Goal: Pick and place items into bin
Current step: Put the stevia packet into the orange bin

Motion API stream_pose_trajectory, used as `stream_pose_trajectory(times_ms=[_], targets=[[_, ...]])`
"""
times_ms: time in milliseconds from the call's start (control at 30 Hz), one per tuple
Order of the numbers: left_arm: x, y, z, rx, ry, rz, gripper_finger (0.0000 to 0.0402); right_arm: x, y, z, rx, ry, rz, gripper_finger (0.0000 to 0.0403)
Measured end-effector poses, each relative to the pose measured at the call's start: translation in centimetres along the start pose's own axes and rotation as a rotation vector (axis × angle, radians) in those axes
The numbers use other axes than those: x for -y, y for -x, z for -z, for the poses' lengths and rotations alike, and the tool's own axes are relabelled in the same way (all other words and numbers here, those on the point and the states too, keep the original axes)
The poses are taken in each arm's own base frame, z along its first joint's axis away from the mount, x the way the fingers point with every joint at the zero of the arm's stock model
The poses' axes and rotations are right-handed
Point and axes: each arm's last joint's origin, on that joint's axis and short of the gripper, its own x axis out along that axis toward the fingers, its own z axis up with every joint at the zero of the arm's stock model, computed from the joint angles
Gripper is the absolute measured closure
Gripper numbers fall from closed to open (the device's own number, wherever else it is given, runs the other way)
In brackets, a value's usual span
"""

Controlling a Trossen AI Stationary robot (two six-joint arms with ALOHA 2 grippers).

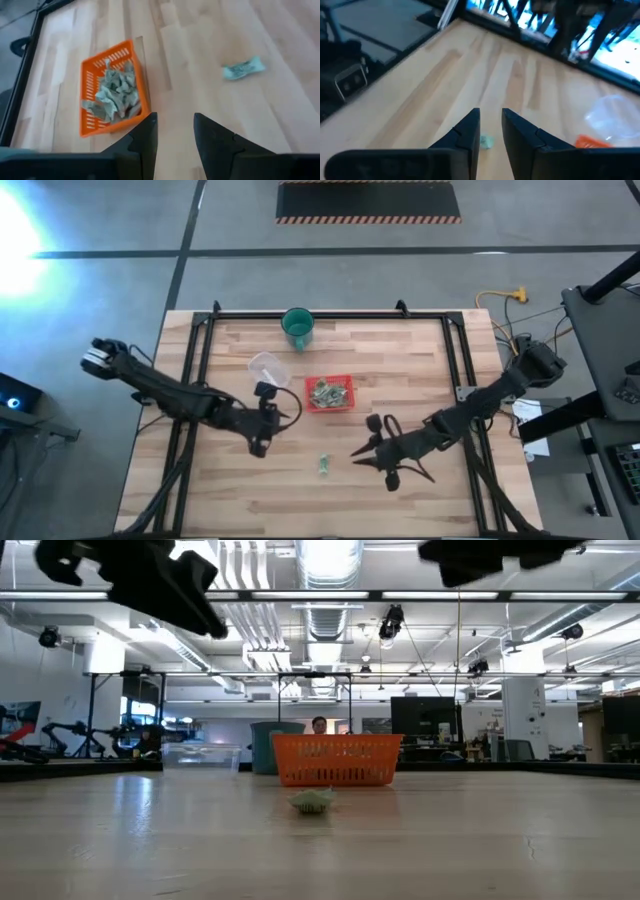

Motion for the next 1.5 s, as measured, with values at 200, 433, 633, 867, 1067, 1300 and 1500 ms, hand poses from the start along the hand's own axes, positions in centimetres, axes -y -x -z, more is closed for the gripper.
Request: stream_pose_trajectory(times_ms=[200, 433, 633, 867, 1067, 1300, 1500], targets=[[0.3, 1.1, 0.7, 0.031, 0.000, 0.019, 0.0292, -0.2, -3.9, 3.0, -0.036, -0.003, -0.092, 0.0310], [0.1, 1.6, 1.0, 0.049, 0.028, 0.018, 0.0292, -0.6, -7.7, 3.6, -0.073, 0.001, -0.144, 0.0273], [0.2, 1.6, 1.1, 0.042, 0.023, 0.020, 0.0292, -1.0, -10.8, 3.9, -0.102, 0.020, -0.178, 0.0241], [0.2, 1.6, 1.0, 0.044, 0.023, 0.022, 0.0292, -0.7, -13.4, 4.3, -0.284, 0.030, -0.183, 0.0220], [0.2, 1.6, 1.0, 0.045, 0.023, 0.022, 0.0292, -0.7, -14.7, 4.4, -0.379, 0.035, -0.192, 0.0218], [0.2, 1.6, 1.0, 0.045, 0.023, 0.022, 0.0292, -0.6, -15.2, 4.7, -0.413, 0.032, -0.185, 0.0229], [0.2, 1.6, 1.0, 0.047, 0.024, 0.022, 0.0292, -0.4, -15.1, 4.7, -0.435, 0.020, -0.170, 0.0257]])
